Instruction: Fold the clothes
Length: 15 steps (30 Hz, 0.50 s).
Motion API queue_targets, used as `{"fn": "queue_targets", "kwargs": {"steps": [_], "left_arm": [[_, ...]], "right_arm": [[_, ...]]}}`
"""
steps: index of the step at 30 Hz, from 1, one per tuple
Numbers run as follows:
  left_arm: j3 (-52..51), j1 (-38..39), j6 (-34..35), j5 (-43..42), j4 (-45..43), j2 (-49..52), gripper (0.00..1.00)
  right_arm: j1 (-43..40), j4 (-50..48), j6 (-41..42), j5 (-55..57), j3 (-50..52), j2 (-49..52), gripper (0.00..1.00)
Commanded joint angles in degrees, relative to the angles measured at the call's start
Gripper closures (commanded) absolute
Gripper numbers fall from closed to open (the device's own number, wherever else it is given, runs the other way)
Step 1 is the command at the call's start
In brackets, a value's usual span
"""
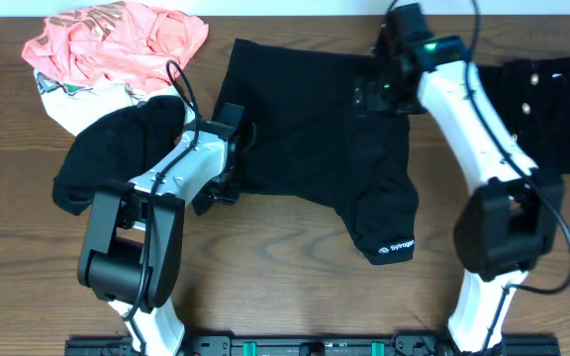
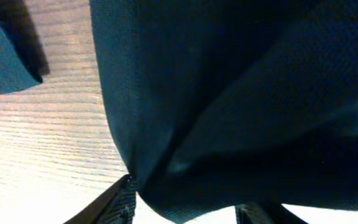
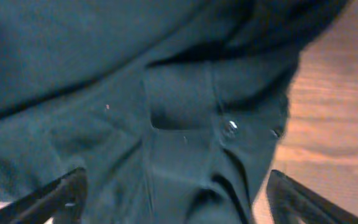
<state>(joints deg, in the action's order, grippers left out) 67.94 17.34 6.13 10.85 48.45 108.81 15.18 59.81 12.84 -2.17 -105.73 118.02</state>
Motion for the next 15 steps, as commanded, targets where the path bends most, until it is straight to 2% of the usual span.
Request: {"fn": "queue_targets", "kwargs": {"steps": [1,6,15], "left_arm": [[-0.22,-0.17,0.11,-0.33,0.35,0.04,0.47],[-0.22,-0.17,0.11,-0.33,0.35,0.04,0.47],[-0.22,-0.17,0.11,-0.33,0.11,0.04,0.47]], "right_arm": [[2.73,-1.25,2.16,7.45,0.55,3.28,0.14],[5.64,-2.08,1.22,15.5,0.55,6.19,0.15],[7.08,-3.56,-5.4,16.85,0.55,9.55,0.26]]}}
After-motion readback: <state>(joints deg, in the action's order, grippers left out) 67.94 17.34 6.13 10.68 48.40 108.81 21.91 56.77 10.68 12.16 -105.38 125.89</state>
